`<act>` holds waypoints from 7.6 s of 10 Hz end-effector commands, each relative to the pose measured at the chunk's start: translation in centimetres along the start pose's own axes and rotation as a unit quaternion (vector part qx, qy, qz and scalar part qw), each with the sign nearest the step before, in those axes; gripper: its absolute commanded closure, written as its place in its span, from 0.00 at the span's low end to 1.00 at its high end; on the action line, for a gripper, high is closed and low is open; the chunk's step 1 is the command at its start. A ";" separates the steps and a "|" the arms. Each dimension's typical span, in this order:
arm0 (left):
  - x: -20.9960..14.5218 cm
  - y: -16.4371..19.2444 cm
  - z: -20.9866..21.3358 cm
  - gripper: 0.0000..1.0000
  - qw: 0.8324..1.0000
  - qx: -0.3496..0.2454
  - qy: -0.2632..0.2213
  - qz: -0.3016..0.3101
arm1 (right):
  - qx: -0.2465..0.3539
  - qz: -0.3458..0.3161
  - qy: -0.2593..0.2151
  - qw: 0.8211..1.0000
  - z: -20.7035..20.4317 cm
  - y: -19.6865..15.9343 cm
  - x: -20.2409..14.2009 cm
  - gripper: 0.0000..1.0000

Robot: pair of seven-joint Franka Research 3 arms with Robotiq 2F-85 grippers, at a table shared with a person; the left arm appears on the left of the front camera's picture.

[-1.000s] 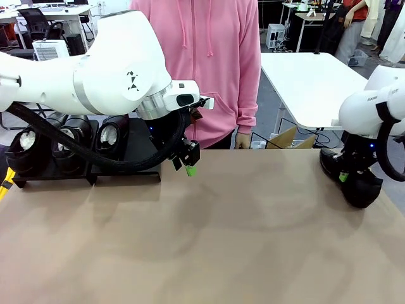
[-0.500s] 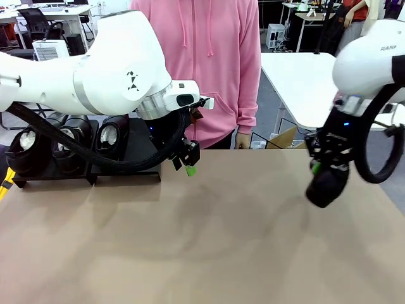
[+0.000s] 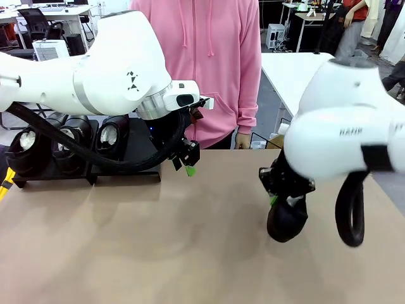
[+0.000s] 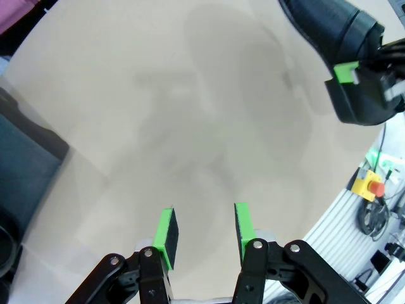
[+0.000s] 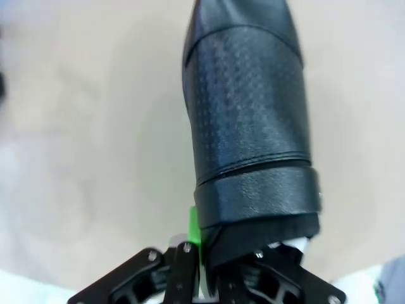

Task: Organize the shoes by placing them on the stand.
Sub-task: Pick up one Shoe and place it in the middle of the table, then place the Shoe from the middle of the table onto the Shoes Stand.

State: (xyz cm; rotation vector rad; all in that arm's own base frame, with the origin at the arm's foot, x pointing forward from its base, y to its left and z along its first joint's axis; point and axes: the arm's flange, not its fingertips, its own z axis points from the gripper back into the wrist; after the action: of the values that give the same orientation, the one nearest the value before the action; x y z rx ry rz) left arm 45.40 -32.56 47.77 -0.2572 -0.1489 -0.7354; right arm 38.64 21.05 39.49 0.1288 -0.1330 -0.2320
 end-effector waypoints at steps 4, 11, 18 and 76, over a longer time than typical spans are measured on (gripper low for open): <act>-0.5 0.2 0.2 0.50 1.000 0.000 -0.002 -0.005 | 0.025 0.061 -0.035 0.997 -2.0 2.3 -1.3 1.00; -0.5 0.2 0.2 0.50 1.000 0.000 -0.002 -0.005 | 0.026 0.073 -0.001 0.997 -2.7 3.3 0.0 0.00; -0.5 0.2 0.2 0.50 1.000 0.000 -0.002 -0.005 | 0.034 0.047 -0.002 0.998 -1.6 2.5 0.3 0.00; -5.9 5.8 -0.6 1.00 0.912 0.228 -0.187 0.285 | -0.014 -0.229 -0.075 0.970 3.8 -17.9 7.3 0.00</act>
State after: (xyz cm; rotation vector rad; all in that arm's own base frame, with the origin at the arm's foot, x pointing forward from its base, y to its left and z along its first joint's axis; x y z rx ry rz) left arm 45.12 -25.16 45.19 0.0126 -0.5241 -0.0511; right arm 41.23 1.64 41.30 0.1164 -0.2427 -0.7168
